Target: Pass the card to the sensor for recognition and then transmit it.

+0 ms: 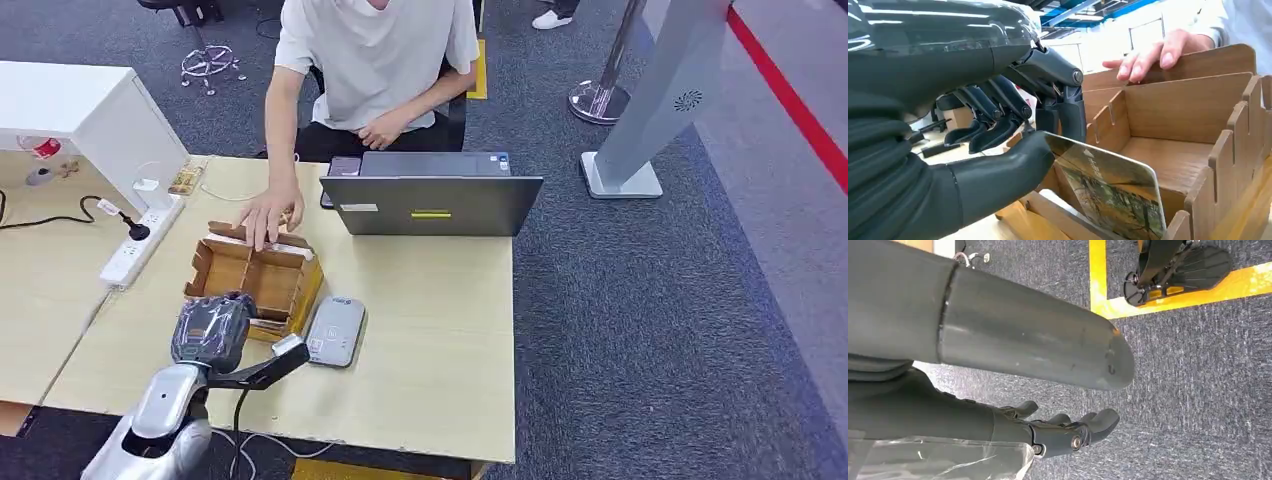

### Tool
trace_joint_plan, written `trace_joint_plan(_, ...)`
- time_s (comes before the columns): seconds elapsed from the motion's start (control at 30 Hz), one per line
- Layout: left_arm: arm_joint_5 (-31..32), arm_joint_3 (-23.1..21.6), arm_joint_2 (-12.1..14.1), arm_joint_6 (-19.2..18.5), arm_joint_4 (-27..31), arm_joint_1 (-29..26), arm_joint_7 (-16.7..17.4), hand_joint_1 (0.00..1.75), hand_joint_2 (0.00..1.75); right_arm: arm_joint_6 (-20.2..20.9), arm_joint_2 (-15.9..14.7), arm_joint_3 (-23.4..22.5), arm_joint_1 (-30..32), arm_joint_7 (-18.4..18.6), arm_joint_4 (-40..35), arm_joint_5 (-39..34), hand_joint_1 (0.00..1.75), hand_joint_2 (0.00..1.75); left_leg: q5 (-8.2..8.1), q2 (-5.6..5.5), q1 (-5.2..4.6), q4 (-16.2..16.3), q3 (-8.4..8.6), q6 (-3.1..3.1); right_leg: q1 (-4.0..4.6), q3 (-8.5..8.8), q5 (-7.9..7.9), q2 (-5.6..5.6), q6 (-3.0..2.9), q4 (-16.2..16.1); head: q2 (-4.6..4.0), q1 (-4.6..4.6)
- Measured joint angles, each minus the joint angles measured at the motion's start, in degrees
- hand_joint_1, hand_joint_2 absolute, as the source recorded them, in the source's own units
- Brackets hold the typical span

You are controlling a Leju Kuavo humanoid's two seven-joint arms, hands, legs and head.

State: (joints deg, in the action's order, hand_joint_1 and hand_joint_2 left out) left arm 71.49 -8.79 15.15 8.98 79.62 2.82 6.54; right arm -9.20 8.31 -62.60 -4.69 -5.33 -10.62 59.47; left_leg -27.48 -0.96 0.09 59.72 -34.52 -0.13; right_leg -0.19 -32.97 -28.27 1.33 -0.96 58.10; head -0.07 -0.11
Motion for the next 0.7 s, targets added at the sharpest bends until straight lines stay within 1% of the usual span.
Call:
trace_joint_plan(0.03, 0.0, 0.0, -0.1, 0.1, 0.0, 0.0, 0.0, 1.75, 1.75, 0.0, 0.0, 0.0, 0.0, 0.0, 0.0, 0.0, 0.0, 0.0, 0.0, 0.0, 0.0, 0.0, 0.0, 0.0, 0.0, 0.0, 0.0, 0.0, 0.0, 0.0, 0.0, 0.0)
trace_joint_plan(0.07, 0.0, 0.0, -0.1, 0.2, 0.0, 0.0, 0.0, 0.0, 1.75, 0.0, 0.0, 0.0, 0.0, 0.0, 0.0, 0.0, 0.0, 0.0, 0.0, 0.0, 0.0, 0.0, 0.0, 0.0, 0.0, 0.0, 0.0, 0.0, 0.0, 0.0, 0.0, 0.0)
trace_joint_plan(0.2, 0.0, 0.0, -0.2, 0.3, 0.0, -0.1, -0.2, 0.0, 1.75, 0.0, 0.0, 0.0, 0.0, 0.0, 0.0, 0.0, 0.0, 0.0, 0.0, 0.0, 0.0, 0.0, 0.0, 0.0, 0.0, 0.0, 0.0, 0.0, 0.0, 0.0, 0.0, 0.0)
trace_joint_plan(0.33, -0.1, 0.0, -0.4, 1.4, 0.0, -0.4, -0.3, 0.0, 1.75, -0.1, 0.0, 0.0, 0.0, 0.0, 0.0, 0.0, 0.0, 0.0, 0.0, 0.0, 0.0, 0.0, 0.0, 0.0, 0.0, 0.0, 0.0, 0.0, 0.0, 0.0, 0.0, 0.0)
trace_joint_plan(0.63, 0.7, 0.0, -0.9, 1.5, 0.1, -0.6, -0.4, 0.0, 1.75, -0.1, 0.0, 0.0, 0.0, 0.0, 0.0, 0.1, 0.0, 0.0, 0.0, 0.0, 0.0, 0.0, 0.0, 0.0, 0.0, 0.0, 0.0, 0.0, 0.0, 0.0, 0.0, 0.0)
trace_joint_plan(0.7, 1.1, 0.0, -1.0, 2.6, 0.1, -0.6, -0.9, 0.0, 1.75, -0.1, 0.0, 0.0, 0.0, 0.0, 0.0, 0.1, 0.0, 0.0, 0.0, 0.0, 0.0, 0.0, 0.0, 0.0, 0.0, 0.0, 0.0, 0.0, 0.0, 0.0, 0.0, 0.0)
